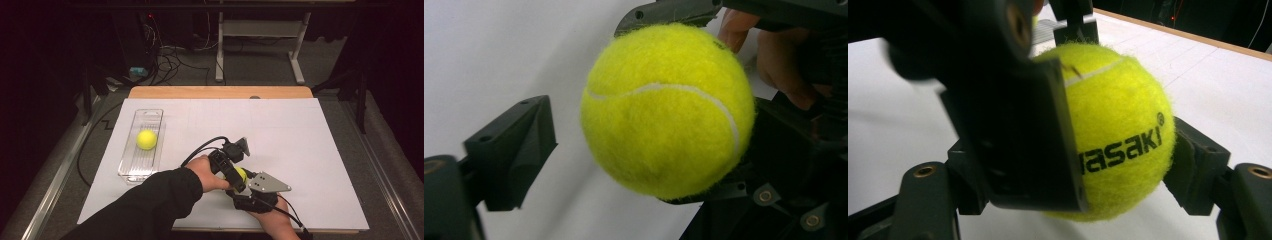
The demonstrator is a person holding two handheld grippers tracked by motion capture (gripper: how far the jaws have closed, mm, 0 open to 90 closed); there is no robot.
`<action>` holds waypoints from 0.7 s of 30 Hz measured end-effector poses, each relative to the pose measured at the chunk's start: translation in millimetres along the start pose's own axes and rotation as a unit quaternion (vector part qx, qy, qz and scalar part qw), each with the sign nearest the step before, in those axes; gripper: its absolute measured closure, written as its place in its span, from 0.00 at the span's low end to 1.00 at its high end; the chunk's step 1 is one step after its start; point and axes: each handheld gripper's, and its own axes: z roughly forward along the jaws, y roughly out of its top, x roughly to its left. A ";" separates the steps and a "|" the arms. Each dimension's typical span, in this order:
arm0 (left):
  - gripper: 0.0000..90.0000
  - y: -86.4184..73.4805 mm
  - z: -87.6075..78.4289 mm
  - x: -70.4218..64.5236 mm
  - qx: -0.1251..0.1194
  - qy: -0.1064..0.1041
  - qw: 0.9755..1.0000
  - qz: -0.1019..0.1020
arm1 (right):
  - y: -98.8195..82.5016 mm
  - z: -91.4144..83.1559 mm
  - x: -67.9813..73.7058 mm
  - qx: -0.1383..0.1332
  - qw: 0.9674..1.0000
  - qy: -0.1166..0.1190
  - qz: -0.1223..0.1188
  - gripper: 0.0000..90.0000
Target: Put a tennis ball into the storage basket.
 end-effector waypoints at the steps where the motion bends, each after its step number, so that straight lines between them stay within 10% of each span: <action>1: 0.17 0.4 0.4 0.0 -0.001 -0.004 1.000 0.000 | 0.0 -0.1 -0.3 -0.001 1.000 -0.001 -0.002 0.30; 16: 0.29 3.4 2.6 -0.4 0.004 -0.015 1.000 0.002 | -1.2 0.7 -2.8 -0.002 1.000 0.001 0.003 0.29; 21: 0.29 2.5 -0.9 1.5 0.002 -0.009 1.000 -0.003 | -1.4 1.7 -3.8 -0.005 1.000 0.002 0.013 0.11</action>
